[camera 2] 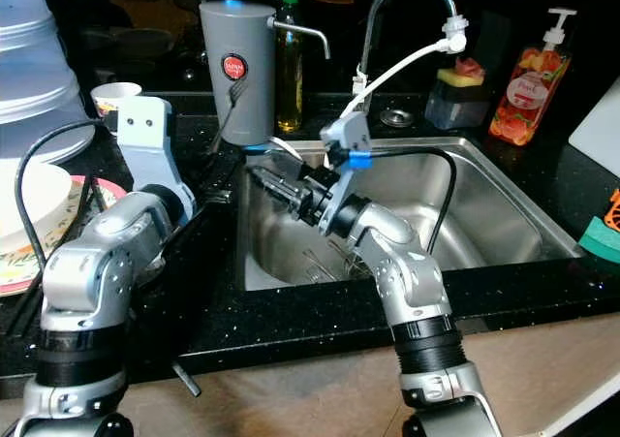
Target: Kitchen organization
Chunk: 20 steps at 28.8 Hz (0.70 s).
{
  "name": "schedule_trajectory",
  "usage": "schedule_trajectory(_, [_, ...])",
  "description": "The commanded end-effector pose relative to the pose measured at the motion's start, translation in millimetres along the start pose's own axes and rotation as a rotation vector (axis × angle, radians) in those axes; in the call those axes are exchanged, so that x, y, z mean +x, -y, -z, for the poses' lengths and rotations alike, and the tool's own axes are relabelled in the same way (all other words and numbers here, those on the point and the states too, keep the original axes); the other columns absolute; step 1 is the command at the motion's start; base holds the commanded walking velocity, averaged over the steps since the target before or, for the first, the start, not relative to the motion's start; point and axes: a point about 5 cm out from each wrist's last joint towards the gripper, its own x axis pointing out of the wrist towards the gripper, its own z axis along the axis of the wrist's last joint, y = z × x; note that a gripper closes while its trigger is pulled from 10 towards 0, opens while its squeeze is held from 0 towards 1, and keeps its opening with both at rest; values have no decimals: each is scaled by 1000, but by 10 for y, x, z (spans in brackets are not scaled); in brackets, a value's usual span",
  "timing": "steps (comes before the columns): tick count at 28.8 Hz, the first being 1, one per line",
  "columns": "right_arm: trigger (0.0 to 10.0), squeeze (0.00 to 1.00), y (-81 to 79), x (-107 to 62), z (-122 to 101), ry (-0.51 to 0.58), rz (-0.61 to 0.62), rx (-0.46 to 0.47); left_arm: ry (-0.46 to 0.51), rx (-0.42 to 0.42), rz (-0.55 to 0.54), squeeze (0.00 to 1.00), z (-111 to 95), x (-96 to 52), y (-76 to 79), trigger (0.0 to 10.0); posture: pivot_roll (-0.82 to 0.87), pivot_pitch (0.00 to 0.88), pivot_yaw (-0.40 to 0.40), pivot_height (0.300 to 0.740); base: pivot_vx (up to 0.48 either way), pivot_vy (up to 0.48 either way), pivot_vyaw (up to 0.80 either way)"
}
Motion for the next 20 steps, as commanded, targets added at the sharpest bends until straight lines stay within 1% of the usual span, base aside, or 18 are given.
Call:
schedule_trajectory(1, [10000, 0, -47, 27, -5, 17, 0, 83, 42, -97, 105, 0, -10, -44, 83, 0, -24, 62, -39, 740, 0, 0, 0])
schedule_trajectory(3, [10000, 0, -112, 47, 8, 32, -15, 139, 73, -163, 166, 0, -32, -73, 114, 0, -24, 62, -38, 740, 0, 0, 0])
schedule_trajectory(4, [10000, 0, -112, 47, 8, 32, -15, 139, 73, -163, 166, 0, -32, -73, 114, 0, -24, 62, -38, 740, 0, 0, 0])
schedule_trajectory(5, [10000, 0, -139, 59, 12, 43, -17, 174, 83, -186, 206, 0, -40, -92, 138, 0, -23, 64, -37, 740, 0, 0, 0])
schedule_trajectory(6, [10000, 949, -178, 77, -3, 76, -18, 241, 97, -212, 278, 0, -44, -135, 185, 0, -23, 64, -36, 740, 0, 0, 0])
schedule_trajectory(7, [10000, 949, -178, 77, -3, 76, -18, 241, 97, -212, 278, 0, -44, -135, 185, 0, -23, 64, -36, 740, 0, 0, 0])
schedule_trajectory(8, [10000, 1000, -190, 86, -21, 98, -16, 290, 106, -244, 308, 0, -42, -156, 201, 0, -23, 64, -36, 740, 0, 0, 0])
schedule_trajectory(11, [10000, 1000, -209, 98, -86, 142, -22, 363, 126, -304, 329, 0, -37, -188, 191, 0, -23, 66, -33, 740, 0, 0, 0])
schedule_trajectory(13, [10000, 1000, -211, 100, -146, 170, -26, 401, 136, -331, 314, 0, -33, -199, 149, 0, -24, 66, -31, 740, 0, 0, 0])
schedule_trajectory(16, [10000, 1000, -214, 97, -172, 183, -32, 426, 138, -341, 309, 0, -29, -204, 128, 0, -24, 66, -31, 740, 0, 0, 0])
schedule_trajectory(17, [10000, 16, -219, 96, -183, 185, -36, 434, 139, -347, 311, 0, -27, -205, 125, 0, -24, 65, -31, 740, 0, 0, 0])
schedule_trajectory(18, [10000, 0, -225, 98, -189, 183, -43, 433, 135, -369, 324, 0, -24, -209, 135, 0, -24, 65, -31, 740, 0, 0, 0])
schedule_trajectory(19, [10000, 0, -225, 98, -189, 183, -43, 433, 135, -369, 324, 0, -24, -209, 135, 0, -24, 65, -31, 740, 0, 0, 0])
schedule_trajectory(20, [10000, 0, -244, 102, -204, 178, -61, 447, 119, -410, 366, 0, -13, -222, 164, 0, -23, 65, -31, 740, 0, 0, 0])
